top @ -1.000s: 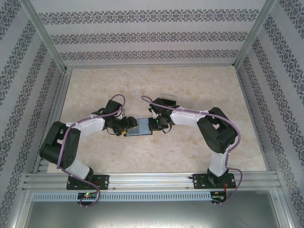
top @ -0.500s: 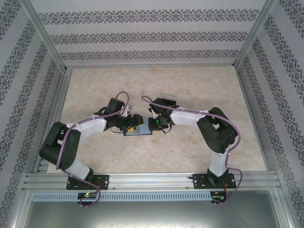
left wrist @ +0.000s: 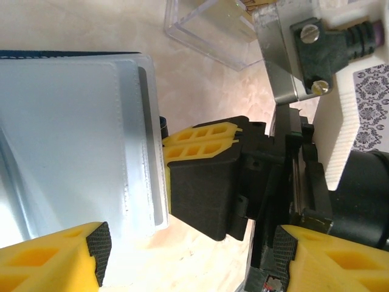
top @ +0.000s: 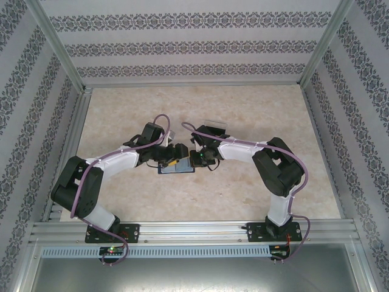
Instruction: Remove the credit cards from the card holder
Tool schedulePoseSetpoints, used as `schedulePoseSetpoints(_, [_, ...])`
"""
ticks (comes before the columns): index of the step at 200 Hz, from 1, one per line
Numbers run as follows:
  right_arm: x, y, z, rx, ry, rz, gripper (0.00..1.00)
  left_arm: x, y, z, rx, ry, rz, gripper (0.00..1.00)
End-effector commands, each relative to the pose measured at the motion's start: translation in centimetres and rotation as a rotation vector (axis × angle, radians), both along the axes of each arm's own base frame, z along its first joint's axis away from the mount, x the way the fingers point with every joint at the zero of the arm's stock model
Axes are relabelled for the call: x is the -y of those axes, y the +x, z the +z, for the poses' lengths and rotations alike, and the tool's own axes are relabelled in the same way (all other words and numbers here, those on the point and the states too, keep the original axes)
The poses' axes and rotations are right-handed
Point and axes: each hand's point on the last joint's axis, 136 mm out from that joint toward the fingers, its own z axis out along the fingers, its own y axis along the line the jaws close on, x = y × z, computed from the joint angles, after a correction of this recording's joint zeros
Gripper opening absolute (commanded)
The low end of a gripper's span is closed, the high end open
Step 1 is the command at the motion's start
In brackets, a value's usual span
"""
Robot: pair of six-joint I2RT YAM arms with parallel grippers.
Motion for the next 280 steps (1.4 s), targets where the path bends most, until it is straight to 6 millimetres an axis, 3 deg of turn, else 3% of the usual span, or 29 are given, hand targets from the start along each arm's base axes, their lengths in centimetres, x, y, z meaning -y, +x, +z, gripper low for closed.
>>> schedulePoseSetpoints(1, [0.7, 0.4, 1.1, 0.026, -0.009, -0.033, 0.09, -0.6, -0.1, -0.3, 0.008, 0.063, 0.011, 0.73])
schedulePoseSetpoints(84, [0.0, 1.3, 3.4, 0.077, 0.048, -0.040, 0.11, -6.4, 0.3, -1.4, -0.001, 0.190, 0.197, 0.72])
schedulePoseSetpoints(104, [-0.8, 1.3, 3.3, 0.055, 0.070, -0.024, 0.09, -7.3, -0.1, -2.2, -0.029, 0.206, 0.213, 0.67])
schedulePoseSetpoints(124, [-1.2, 1.1, 2.7, 0.032, 0.067, -0.017, 0.09, -8.4, -0.5, -3.4, -0.069, 0.245, 0.238, 0.53])
schedulePoseSetpoints(134, [-1.4, 0.9, 2.3, 0.021, 0.069, -0.015, 0.09, -8.9, -0.8, -4.1, -0.094, 0.265, 0.245, 0.52])
schedulePoseSetpoints(173, [-2.0, 0.5, 1.9, -0.013, 0.128, -0.030, 0.13, -9.3, -1.5, -5.4, -0.127, 0.284, 0.245, 0.50])
schedulePoseSetpoints(222, [-0.8, 0.5, 0.7, -0.030, 0.073, -0.068, 0.06, -9.3, -2.1, -6.7, -0.180, 0.296, 0.236, 0.41])
schedulePoseSetpoints(280, [-0.1, 0.2, -0.3, -0.057, 0.057, -0.090, 0.04, -9.4, -2.2, -7.2, -0.195, 0.305, 0.236, 0.38])
